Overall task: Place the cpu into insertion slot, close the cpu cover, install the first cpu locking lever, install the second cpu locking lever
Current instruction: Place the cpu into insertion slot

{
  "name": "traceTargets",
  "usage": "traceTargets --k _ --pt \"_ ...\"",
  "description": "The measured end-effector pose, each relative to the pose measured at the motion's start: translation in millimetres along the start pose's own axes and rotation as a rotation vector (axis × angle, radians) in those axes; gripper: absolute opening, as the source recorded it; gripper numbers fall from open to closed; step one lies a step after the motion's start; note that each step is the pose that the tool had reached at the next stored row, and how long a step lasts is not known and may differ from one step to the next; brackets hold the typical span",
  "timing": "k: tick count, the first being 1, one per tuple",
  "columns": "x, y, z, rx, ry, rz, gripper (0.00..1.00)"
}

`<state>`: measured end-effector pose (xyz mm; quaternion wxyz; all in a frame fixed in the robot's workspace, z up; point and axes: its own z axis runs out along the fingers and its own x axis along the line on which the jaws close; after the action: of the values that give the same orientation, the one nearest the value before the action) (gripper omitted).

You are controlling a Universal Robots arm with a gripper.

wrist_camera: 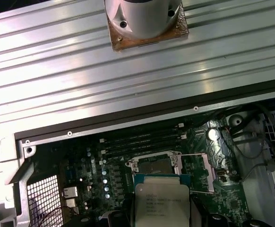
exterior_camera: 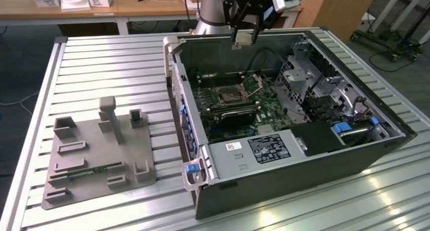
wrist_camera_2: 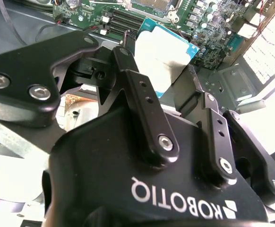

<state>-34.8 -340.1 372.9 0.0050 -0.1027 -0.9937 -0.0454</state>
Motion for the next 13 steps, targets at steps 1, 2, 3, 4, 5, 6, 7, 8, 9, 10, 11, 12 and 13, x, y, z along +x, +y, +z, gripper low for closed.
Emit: traceTargets --k 1,2,3,4,5,6,7,8,9,10,11,12,13 --pt "0.0 0.0 0.0 0.0000 0.0000 0.000 0.54" --pt "0.0 0.0 0.0 0.0000 0.0000 0.000 0.54" --pt "0.0 0.0 0.0 0.0000 0.0000 0.000 0.54" --pt "0.0 0.0 0.0 0.0000 -0.0001 0.001 0.54" --pt "0.0 0.0 0.0 -0.0001 -0.0004 0.005 0.54" --pt "0.0 0.0 0.1 -0.0004 -0.0012 0.013 0.54" --pt "0.0 0.0 0.1 -0.0006 -0.0025 0.028 0.54" --pt "0.0 0.0 0.2 -0.0009 -0.0040 0.045 0.54" --pt "0.0 0.0 0.3 -0.0013 -0.0056 0.062 0.54" --pt "0.0 0.0 0.4 -0.0016 -0.0071 0.080 0.54" --pt "0.0 0.0 0.4 -0.0018 -0.0084 0.094 0.54" --pt "0.0 -0.1 0.4 -0.0020 -0.0092 0.103 0.54" --pt "0.1 -0.1 0.4 -0.0021 -0.0096 0.107 0.54"
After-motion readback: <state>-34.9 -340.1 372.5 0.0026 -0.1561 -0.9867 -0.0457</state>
